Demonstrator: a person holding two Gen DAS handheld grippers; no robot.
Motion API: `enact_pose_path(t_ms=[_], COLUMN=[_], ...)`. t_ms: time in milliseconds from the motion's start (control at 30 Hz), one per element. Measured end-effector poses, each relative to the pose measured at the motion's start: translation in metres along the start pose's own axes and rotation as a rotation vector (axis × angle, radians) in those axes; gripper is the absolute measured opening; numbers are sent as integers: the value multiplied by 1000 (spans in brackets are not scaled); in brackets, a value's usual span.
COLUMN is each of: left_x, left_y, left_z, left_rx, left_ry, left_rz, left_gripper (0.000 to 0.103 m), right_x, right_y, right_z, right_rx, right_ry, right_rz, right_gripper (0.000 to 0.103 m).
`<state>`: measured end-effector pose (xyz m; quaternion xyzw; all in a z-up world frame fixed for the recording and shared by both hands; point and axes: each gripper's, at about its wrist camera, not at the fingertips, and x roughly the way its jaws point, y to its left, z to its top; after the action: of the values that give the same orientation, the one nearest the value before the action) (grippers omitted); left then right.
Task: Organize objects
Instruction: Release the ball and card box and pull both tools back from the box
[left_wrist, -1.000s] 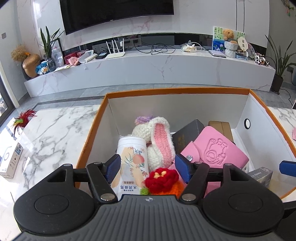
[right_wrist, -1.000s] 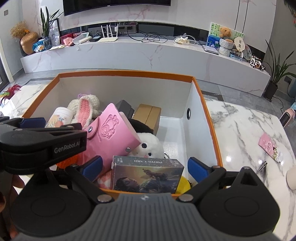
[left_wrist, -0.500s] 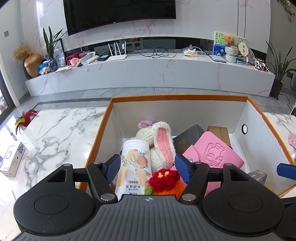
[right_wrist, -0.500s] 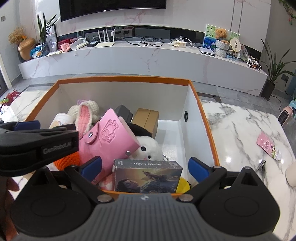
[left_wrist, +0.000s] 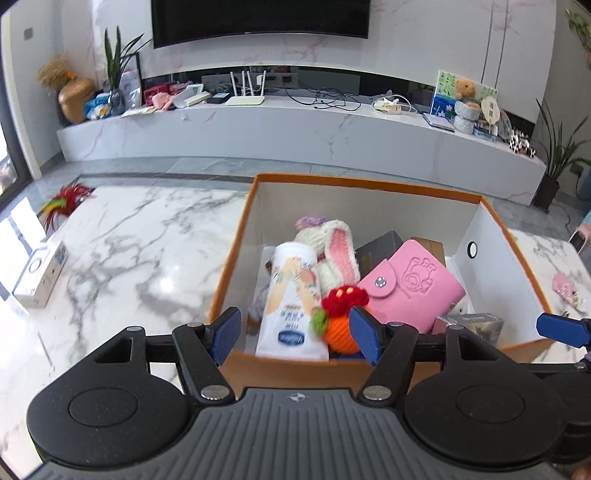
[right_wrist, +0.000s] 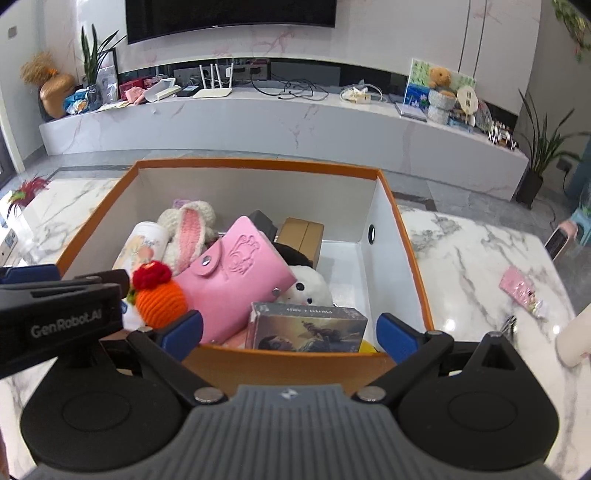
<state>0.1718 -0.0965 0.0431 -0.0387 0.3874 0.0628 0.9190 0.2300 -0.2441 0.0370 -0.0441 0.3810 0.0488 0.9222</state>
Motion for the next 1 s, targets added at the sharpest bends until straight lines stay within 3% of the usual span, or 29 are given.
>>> enact_pose_path(t_ms=[233, 467, 733, 1000], left_x=[-16, -15, -17, -16], left_y=[9, 9, 9, 11], left_z=[-15, -24, -26, -27], left_rx=[-2, -14, -8, -1], left_ry=[3, 66, 49, 48], left_rz=[62, 28, 66, 56], left_gripper=[81, 85, 88, 88], right_x=[-18, -27, -26, -25], right_y=[-6, -11, -13, -13], right_z=[-15, -18, -17, -17], right_rx=[14, 40, 44, 36], right_ry=[9, 0, 6, 9], right_rz=[-31, -62, -73, -77], right_gripper=[101, 101, 101, 101])
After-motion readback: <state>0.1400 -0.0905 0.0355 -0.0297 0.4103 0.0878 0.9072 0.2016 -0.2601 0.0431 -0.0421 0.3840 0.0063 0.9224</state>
